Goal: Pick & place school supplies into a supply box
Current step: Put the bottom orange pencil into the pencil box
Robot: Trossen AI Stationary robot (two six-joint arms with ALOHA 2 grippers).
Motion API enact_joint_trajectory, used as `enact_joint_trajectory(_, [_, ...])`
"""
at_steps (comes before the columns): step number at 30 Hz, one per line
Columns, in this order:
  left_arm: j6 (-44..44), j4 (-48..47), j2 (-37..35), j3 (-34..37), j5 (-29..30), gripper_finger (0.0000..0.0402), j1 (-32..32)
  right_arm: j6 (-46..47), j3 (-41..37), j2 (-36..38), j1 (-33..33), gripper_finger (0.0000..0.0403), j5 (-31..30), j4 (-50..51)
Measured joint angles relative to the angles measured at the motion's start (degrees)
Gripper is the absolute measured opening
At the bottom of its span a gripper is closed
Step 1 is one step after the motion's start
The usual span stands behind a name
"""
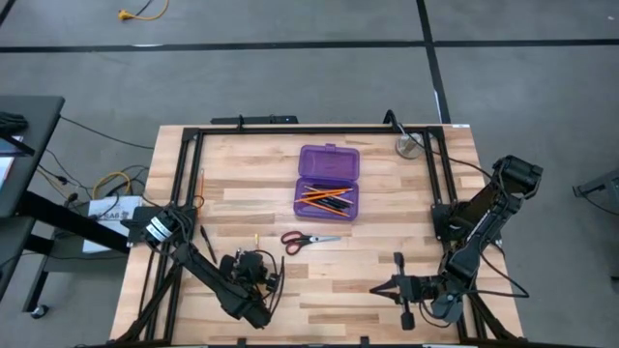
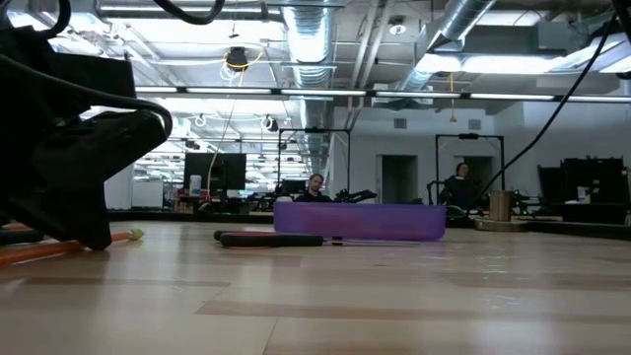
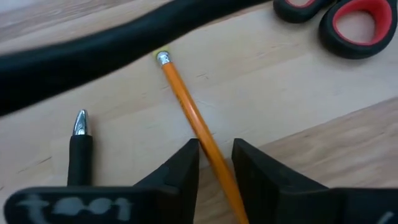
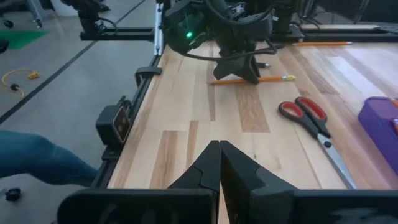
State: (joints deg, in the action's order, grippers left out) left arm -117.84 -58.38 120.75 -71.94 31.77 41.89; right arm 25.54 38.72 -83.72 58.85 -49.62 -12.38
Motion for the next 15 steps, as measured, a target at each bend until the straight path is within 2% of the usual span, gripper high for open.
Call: enact_joint_trajectory(15, [1.4,1.0,0.0,-0.3,0.3,0.0032,-0.1,0.0,0.0,0.0,0.0,0.0,1.0,0.0])
